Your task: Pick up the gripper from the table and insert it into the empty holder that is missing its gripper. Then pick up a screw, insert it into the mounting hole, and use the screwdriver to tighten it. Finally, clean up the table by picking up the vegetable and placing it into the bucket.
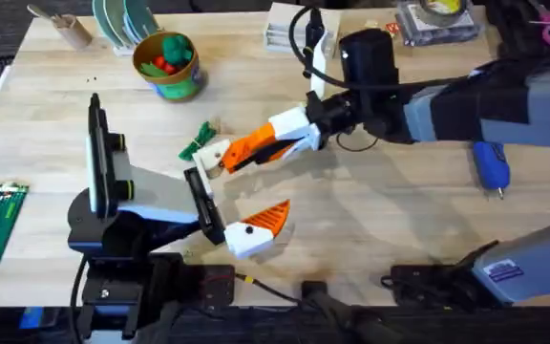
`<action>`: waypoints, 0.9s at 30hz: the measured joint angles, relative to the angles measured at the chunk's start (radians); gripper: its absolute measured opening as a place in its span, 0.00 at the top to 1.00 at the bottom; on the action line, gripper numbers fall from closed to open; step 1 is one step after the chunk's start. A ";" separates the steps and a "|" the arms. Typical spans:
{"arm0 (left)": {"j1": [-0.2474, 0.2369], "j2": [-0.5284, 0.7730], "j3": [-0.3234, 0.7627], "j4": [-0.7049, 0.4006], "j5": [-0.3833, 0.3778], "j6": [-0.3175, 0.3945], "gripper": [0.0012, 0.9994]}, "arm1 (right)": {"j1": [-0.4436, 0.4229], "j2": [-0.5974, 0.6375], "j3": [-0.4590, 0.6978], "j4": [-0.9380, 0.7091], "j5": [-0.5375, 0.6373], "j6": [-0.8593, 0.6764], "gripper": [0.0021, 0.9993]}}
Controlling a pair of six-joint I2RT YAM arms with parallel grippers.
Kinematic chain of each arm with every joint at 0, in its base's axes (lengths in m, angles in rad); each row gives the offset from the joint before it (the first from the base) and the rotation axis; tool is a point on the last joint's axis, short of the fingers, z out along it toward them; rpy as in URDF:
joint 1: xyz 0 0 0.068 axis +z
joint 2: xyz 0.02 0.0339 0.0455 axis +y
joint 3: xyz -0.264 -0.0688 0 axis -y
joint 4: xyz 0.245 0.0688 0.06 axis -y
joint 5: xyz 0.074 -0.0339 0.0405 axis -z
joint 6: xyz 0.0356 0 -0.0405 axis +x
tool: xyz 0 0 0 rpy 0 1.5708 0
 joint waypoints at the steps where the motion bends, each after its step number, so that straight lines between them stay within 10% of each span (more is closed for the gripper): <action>1: 0.000 0.000 0.000 0.000 0.004 -0.003 0.01 | 0.009 0.000 0.000 0.005 0.017 0.010 0.99; 27: 0.022 0.002 -0.002 0.014 -0.092 -0.045 0.01 | 0.142 -0.010 0.002 0.147 0.295 0.059 0.99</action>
